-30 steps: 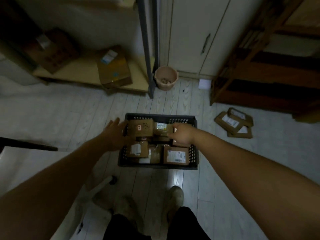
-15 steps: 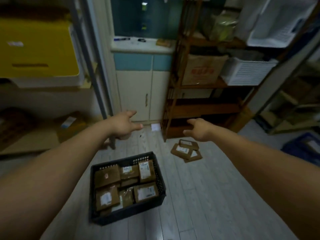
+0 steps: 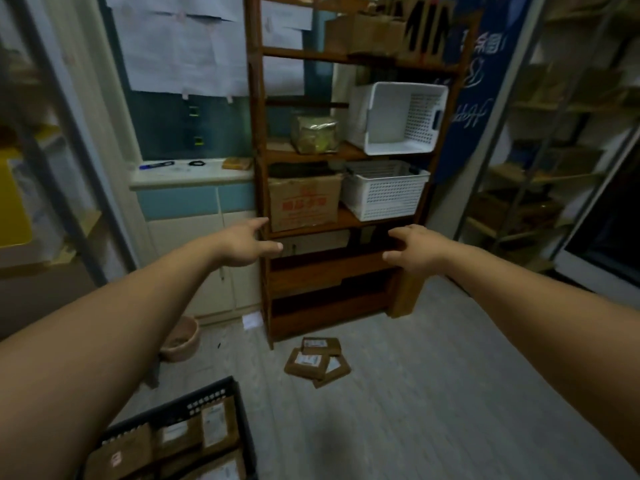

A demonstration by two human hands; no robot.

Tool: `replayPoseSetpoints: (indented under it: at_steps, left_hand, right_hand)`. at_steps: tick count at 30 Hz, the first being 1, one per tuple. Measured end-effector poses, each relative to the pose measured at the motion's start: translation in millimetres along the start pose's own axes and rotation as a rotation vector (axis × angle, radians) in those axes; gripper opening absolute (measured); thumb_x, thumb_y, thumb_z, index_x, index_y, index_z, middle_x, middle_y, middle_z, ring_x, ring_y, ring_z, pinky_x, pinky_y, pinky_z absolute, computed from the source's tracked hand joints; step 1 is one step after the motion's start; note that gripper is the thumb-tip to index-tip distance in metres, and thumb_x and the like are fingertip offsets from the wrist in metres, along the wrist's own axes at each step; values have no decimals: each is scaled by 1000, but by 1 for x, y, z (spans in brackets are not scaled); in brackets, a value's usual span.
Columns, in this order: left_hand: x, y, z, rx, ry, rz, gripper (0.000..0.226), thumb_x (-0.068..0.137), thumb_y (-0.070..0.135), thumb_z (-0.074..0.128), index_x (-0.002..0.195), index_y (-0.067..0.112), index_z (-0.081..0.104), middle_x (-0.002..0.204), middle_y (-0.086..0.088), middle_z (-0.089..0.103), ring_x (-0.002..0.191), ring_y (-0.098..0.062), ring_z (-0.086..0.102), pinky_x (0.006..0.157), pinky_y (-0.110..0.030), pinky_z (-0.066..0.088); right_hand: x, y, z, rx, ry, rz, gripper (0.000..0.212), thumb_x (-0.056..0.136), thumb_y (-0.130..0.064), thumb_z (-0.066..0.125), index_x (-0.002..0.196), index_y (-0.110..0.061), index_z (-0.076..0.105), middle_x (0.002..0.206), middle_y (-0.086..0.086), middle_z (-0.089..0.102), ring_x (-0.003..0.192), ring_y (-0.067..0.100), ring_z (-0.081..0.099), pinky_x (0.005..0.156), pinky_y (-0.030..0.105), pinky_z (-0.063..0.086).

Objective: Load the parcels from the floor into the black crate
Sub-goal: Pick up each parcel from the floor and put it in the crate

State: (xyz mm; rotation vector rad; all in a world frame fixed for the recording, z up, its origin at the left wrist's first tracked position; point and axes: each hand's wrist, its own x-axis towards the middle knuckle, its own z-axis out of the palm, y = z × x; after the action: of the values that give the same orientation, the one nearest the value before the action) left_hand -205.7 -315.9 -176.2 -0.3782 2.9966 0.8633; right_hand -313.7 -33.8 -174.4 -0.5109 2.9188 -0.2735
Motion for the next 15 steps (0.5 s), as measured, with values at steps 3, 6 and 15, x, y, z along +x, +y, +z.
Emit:
replayPoseSetpoints:
  at_steps: [3,6,15]
  left_hand:
    - [22,50,29,-10,-21,-2,78,88,43,56,149,20,14,156,-9,15,141,-28,20,112,-41,21]
    - [46,85,50,-22,-57,-12,81,86,46,58,149,22,14,157,-8,10,142,-28,17,116,-44,19]
    - [128,111,78,-2,-77,-16,81,85,49,58,148,27,12,158,-6,4,144,-26,9,117,-44,13]
  right_hand:
    - [5,53,-20,12,-1,-2,70,90,-54,50,148,-26,23,155,3,18,139,28,26,106,37,30]
    - [17,90,-32,12,-7,-16,70,89,-54,50,148,-25,24,155,4,20,139,27,26,107,37,30]
    - [105,123,-34,47,-50,-61,72,88,-55,51,147,-26,24,155,5,20,139,28,27,107,39,29]
